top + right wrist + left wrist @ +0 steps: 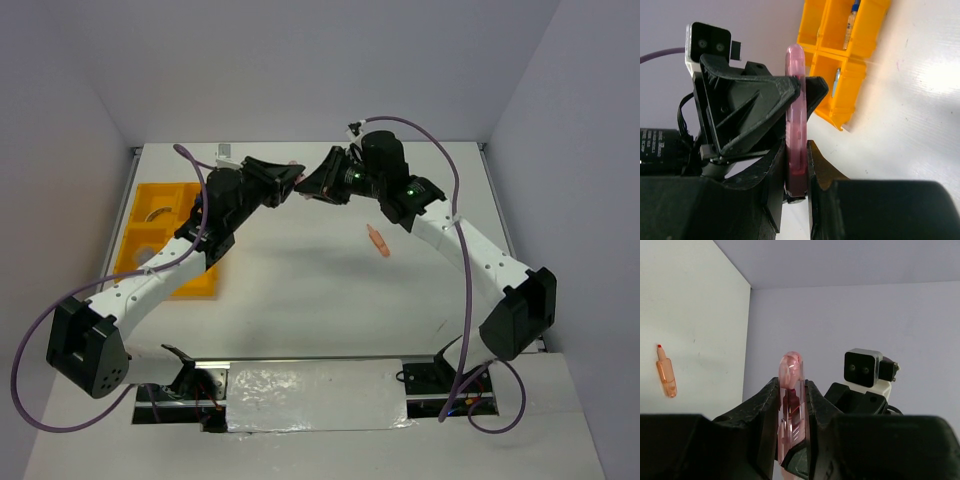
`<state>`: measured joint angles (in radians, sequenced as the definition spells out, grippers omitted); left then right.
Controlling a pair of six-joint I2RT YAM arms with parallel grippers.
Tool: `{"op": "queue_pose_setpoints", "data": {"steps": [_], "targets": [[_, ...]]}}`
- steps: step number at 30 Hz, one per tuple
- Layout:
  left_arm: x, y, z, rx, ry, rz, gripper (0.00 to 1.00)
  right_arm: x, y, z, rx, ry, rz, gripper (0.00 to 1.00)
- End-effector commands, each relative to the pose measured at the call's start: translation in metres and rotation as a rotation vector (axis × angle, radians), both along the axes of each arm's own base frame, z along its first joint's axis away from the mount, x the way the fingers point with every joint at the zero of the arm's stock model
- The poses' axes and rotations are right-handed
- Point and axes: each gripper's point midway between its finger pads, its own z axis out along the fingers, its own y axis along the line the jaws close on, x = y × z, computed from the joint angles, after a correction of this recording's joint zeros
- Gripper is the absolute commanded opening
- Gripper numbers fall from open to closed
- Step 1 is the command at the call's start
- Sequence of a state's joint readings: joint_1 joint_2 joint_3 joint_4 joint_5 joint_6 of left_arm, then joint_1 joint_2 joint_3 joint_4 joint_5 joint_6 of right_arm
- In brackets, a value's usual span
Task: Sort the stationery into containers
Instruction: Close the pen cap on the pen.
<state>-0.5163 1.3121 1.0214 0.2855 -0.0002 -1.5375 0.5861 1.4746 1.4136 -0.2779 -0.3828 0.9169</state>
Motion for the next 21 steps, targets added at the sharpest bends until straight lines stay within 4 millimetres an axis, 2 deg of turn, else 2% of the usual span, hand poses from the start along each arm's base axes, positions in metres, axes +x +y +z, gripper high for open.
{"op": "queue_pose_setpoints", "data": {"steps": [1, 4, 6, 8, 9, 11, 12, 15, 18, 19, 21], "targets": [[-0.039, -0.038, 0.038, -0.013, -0.133, -0.219, 0.00, 0.025, 0.010, 0.031, 0.039, -0.138, -0.020, 0.00], [-0.045, -0.041, 0.039, -0.015, -0.144, -0.233, 0.00, 0.039, 0.010, 0.038, 0.028, -0.188, -0.041, 0.00], [-0.050, -0.042, 0.035, -0.017, -0.147, -0.248, 0.00, 0.047, 0.011, 0.034, 0.026, -0.200, -0.042, 0.00], [-0.053, -0.043, 0.034, -0.016, -0.159, -0.263, 0.00, 0.053, 0.011, 0.036, 0.051, -0.225, -0.047, 0.05], [-0.056, -0.042, 0.036, -0.017, -0.168, -0.271, 0.00, 0.055, 0.010, 0.030, 0.056, -0.224, -0.050, 0.08], [-0.059, -0.040, 0.034, -0.023, -0.176, -0.269, 0.00, 0.054, 0.011, 0.031, 0.077, -0.233, -0.047, 0.14], [-0.061, -0.037, 0.035, -0.022, -0.178, -0.261, 0.00, 0.053, 0.012, 0.034, 0.100, -0.259, -0.037, 0.22], [-0.062, -0.033, 0.039, -0.011, -0.190, -0.246, 0.00, 0.045, 0.011, 0.026, 0.109, -0.250, -0.024, 0.27], [-0.062, -0.030, 0.043, -0.008, -0.199, -0.236, 0.00, 0.039, 0.006, 0.022, 0.106, -0.255, -0.026, 0.39], [-0.062, -0.029, 0.045, -0.013, -0.202, -0.233, 0.00, 0.037, 0.004, 0.021, 0.100, -0.260, -0.029, 0.47], [-0.062, -0.028, 0.049, -0.029, -0.211, -0.234, 0.00, 0.034, 0.000, 0.020, 0.102, -0.268, -0.041, 0.53]]}}
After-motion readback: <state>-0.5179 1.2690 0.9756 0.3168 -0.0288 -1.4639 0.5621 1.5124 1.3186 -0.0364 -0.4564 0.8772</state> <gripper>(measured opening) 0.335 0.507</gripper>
